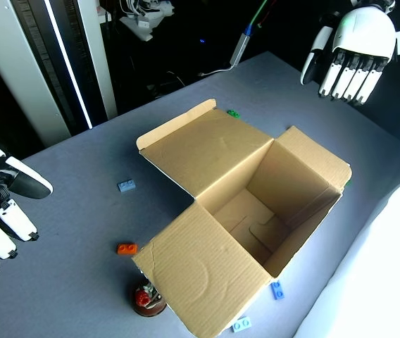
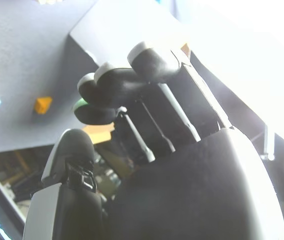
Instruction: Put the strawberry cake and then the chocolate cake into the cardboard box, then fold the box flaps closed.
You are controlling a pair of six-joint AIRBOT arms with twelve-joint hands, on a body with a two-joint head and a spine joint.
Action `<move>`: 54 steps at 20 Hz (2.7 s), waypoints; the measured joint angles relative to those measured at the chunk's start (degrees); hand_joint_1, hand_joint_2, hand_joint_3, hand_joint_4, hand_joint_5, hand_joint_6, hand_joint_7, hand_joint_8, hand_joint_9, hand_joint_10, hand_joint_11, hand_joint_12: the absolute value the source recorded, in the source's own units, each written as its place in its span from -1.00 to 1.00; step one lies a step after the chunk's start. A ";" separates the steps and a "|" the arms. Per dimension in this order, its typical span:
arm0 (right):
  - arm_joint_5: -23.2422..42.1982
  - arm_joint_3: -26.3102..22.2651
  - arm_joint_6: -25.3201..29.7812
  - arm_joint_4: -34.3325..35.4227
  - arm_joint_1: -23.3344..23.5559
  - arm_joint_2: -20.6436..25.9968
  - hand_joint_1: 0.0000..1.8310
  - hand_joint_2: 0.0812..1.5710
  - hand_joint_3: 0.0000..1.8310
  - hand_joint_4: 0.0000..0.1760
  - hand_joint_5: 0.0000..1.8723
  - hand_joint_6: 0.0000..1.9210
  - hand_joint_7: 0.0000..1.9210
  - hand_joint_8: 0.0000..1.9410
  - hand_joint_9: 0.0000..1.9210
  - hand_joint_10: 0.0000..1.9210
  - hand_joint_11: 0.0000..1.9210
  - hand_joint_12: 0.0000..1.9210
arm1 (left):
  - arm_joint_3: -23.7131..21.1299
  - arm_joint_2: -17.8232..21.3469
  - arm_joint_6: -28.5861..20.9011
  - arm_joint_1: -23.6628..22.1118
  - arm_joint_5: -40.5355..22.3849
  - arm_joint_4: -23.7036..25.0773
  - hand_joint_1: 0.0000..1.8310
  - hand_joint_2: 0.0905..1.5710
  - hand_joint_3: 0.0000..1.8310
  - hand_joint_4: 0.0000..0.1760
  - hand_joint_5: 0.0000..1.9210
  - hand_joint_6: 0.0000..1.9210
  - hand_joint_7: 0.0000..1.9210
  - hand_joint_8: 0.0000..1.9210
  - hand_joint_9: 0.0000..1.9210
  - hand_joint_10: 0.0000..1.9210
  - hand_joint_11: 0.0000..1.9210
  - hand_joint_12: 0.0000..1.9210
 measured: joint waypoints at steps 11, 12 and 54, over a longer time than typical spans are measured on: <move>0.00 0.00 -0.02 0.00 0.00 -0.11 -0.79 0.55 -1.00 -1.00 -0.84 -0.98 -0.85 -1.00 -0.89 -0.94 -1.00 -0.86 | -1.14 0.02 -0.02 -0.04 -0.20 0.83 -0.52 0.53 -1.00 -0.57 -0.76 -1.00 -0.81 -1.00 -0.75 -1.00 -0.96 -0.32; -0.02 0.02 -0.02 0.02 0.00 -0.20 -0.79 0.55 -1.00 -1.00 -0.84 -0.98 -0.85 -1.00 -0.88 -0.95 -1.00 -0.85 | -1.64 0.02 0.00 -0.04 -0.07 1.57 -0.52 0.52 -1.00 -0.57 -0.76 -1.00 -0.80 -1.00 -0.74 -1.00 -0.96 -0.32; 0.20 -0.55 -1.09 0.04 -0.11 -0.79 -0.38 0.35 -1.00 -1.00 -1.00 -1.00 -0.94 -0.99 -0.96 -0.99 -1.00 -1.00 | 7.19 -16.15 -7.78 18.78 13.25 -4.72 0.14 0.13 -1.00 -0.55 -1.00 -1.00 -0.97 -1.00 -0.98 -1.00 -1.00 -0.65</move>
